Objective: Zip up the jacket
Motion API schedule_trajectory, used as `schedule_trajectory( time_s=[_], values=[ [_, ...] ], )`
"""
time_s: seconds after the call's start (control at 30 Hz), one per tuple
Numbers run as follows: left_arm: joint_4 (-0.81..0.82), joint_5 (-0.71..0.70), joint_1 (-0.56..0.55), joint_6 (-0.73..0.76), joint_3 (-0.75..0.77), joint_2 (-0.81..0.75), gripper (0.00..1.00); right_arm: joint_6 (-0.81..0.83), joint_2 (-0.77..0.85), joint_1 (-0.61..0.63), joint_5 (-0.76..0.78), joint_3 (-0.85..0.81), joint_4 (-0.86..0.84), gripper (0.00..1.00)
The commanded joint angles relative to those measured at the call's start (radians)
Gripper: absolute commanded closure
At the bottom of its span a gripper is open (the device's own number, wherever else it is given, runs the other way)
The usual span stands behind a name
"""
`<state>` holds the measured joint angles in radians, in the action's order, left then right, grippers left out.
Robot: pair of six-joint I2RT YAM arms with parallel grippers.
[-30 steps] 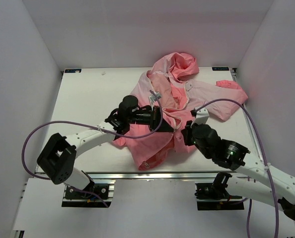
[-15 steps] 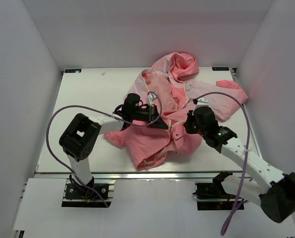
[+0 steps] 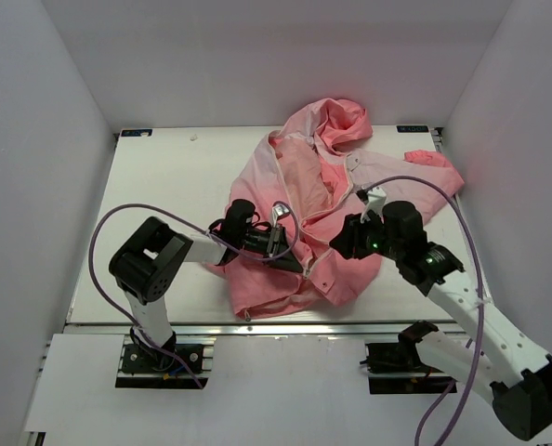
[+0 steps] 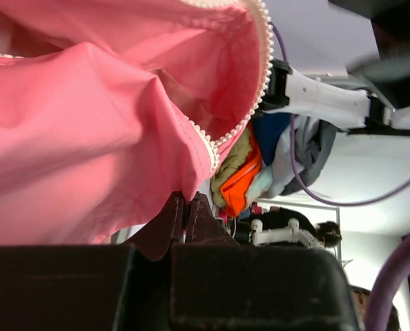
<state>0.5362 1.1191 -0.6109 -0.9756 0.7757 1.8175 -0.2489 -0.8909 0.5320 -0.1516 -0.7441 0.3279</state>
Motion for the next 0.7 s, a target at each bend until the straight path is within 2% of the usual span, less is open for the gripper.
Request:
schedule_trajectory(
  time_s=[0.0, 0.03, 0.1, 0.13, 0.23, 0.3, 0.37, 0.47, 0.67],
  values=[
    [0.087, 0.064, -0.006, -0.017, -0.009, -0.073, 1.00, 0.115, 0.056, 0.009, -0.263, -0.046, 0.074, 0.54],
    [0.123, 0.068, -0.007, -0.047, -0.012, -0.081, 1.00, 0.147, 0.064, 0.047, -0.323, -0.046, 0.077, 0.54],
    [0.169, 0.074, -0.010, -0.093, -0.021, -0.089, 1.00, 0.154, 0.067, 0.123, -0.284, -0.057, 0.097, 0.52],
    [0.186, 0.079, -0.010, -0.132, -0.027, -0.095, 1.00, 0.142, 0.060, 0.214, -0.193, -0.076, 0.109, 0.52],
    [0.260, 0.093, -0.016, -0.213, -0.042, -0.095, 1.00, 0.078, 0.020, 0.343, -0.042, -0.103, 0.143, 0.54],
    [0.330, 0.107, -0.021, -0.321, -0.062, -0.096, 1.00, 0.053, 0.012, 0.379, 0.089, -0.107, 0.180, 0.55],
    [0.442, 0.111, -0.024, -0.398, -0.093, -0.101, 1.00, 0.028, 0.017, 0.398, 0.145, -0.101, 0.221, 0.56],
    [0.456, 0.120, -0.027, -0.482, -0.099, -0.106, 1.00, 0.030, 0.027, 0.442, 0.195, -0.087, 0.218, 0.57],
    [0.429, 0.105, -0.039, -0.548, -0.070, -0.156, 1.00, 0.028, -0.034, 0.612, 0.463, -0.104, 0.249, 0.56]
  ],
)
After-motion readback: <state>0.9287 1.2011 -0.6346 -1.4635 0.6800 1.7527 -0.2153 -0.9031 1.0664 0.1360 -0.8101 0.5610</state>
